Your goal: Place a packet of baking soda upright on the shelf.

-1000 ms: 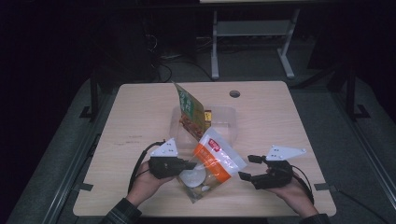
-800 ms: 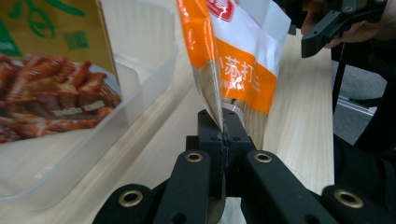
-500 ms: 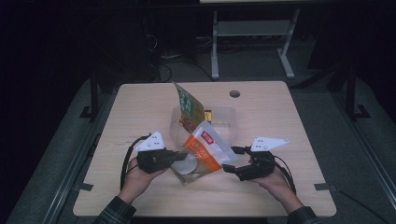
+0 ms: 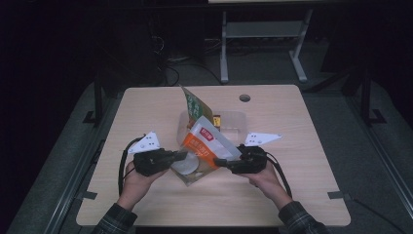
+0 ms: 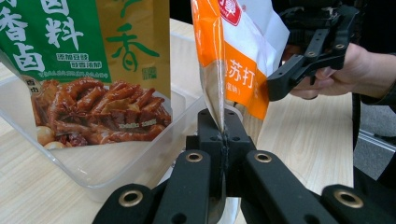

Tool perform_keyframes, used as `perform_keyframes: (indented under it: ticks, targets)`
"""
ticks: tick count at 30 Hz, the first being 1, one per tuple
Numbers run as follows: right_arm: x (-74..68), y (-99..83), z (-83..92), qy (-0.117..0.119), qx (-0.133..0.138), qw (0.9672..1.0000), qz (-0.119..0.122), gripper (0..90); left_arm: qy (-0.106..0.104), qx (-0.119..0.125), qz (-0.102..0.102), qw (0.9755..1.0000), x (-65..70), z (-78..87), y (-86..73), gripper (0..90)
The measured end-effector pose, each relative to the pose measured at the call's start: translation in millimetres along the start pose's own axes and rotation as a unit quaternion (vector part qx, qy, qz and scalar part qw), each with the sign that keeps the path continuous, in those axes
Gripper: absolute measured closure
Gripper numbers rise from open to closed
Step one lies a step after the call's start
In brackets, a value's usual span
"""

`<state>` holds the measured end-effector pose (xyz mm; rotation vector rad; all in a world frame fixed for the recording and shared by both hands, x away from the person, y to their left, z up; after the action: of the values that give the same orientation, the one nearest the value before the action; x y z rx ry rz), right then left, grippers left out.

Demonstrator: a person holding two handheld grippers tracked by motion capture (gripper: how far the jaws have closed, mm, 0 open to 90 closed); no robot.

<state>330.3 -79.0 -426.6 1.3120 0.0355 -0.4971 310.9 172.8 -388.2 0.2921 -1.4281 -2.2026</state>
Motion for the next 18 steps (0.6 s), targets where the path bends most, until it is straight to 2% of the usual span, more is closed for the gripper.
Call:
perform_keyframes:
  ticks: [2, 4, 5, 9, 11, 15, 18]
  targets:
    - [-1.5, -0.1, -2.2, 0.006, -0.003, 1.0000, -0.002, 61.3, -0.001, 0.001, 0.001, 1.0000, 0.0, -0.2, 0.0, 89.5]
    - [-2.3, 0.2, -2.0, 0.017, -0.002, 0.9998, -0.006, 73.2, 0.000, 0.003, 0.002, 1.0000, 0.2, -0.7, 0.2, 89.5]
    - [-2.3, 0.2, -2.0, 0.017, -0.002, 0.9998, -0.006, 73.2, 0.000, 0.003, 0.002, 1.0000, 0.2, -0.7, 0.2, 89.5]
    - [-2.8, 2.1, 0.0, 0.027, 0.007, 0.9996, -0.006, 85.6, 0.000, 0.005, 0.005, 1.0000, 0.5, -1.7, 0.0, 89.5]
    - [-4.5, 3.2, 1.1, 0.033, 0.008, 0.9994, -0.007, 89.4, 0.001, 0.007, 0.007, 1.0000, 0.6, -2.0, -0.2, 89.5]
    - [-6.9, 5.6, 3.1, 0.043, 0.012, 0.9990, -0.005, 90.0, 0.002, 0.006, 0.006, 1.0000, -0.2, -2.6, -1.3, 89.4]
    - [-14.5, 10.4, 5.1, 0.062, 0.012, 0.9980, -0.002, 90.0, 0.008, 0.000, -0.001, 1.0000, 0.4, -5.1, -3.5, 89.3]
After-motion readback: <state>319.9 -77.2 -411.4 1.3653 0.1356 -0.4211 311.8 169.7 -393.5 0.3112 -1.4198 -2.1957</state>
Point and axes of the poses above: each handheld gripper's, and its own axes: z roughly backward along the jaws, y roughly out of its top, x roughly to its right, the point moved 4 cm from there along -z, roughly forward along the jaws, and after that the axes turned 2 degrees about y, right-handed, at the moved point
